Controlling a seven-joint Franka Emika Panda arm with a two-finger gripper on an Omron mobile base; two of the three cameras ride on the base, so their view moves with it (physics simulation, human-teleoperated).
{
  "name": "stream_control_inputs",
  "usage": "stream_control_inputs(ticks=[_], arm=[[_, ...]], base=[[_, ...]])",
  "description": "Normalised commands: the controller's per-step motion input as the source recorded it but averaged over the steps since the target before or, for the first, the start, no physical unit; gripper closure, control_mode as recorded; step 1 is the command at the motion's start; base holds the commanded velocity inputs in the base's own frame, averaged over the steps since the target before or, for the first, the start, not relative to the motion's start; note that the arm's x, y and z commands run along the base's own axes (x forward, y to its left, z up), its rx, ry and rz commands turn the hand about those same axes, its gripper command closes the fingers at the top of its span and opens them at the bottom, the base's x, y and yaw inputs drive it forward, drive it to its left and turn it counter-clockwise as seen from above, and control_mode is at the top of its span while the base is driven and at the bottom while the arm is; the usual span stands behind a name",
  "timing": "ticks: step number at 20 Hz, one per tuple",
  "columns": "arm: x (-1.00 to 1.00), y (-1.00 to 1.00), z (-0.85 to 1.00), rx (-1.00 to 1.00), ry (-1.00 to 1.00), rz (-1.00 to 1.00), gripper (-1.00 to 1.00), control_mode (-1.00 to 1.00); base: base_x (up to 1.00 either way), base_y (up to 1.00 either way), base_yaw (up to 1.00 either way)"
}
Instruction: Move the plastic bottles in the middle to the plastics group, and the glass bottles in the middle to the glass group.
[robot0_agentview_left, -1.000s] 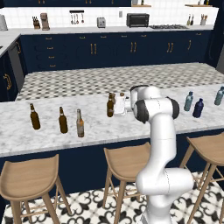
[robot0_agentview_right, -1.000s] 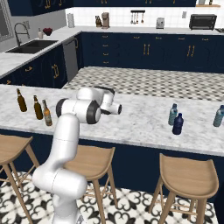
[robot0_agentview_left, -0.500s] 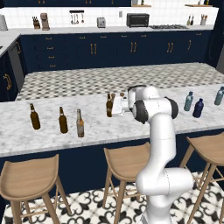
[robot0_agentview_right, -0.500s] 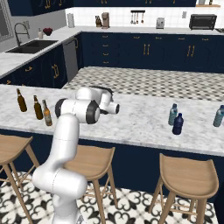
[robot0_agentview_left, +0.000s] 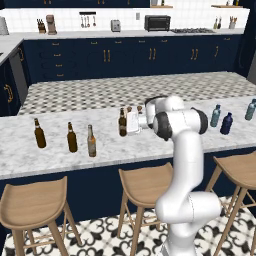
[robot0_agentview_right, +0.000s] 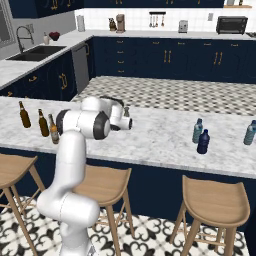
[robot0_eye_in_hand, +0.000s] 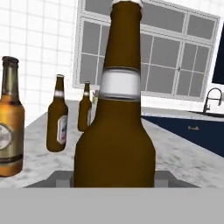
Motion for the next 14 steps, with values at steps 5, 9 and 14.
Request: stream_control_inputs(ticks=[5,9,14], arm=[[-0.67,0.42,0.17,0.02,0.04,0.09,1.0,-1.0],[-0.67,0.41,0.1,0.07,0.02,0.08,1.0,-1.0],[-0.51,0.26,0.04,0.05,0.02,0.03,1.0,-1.0]], base=[[0.0,0.0,0.0],[0.0,0.0,0.0],[0.0,0.0,0.0]])
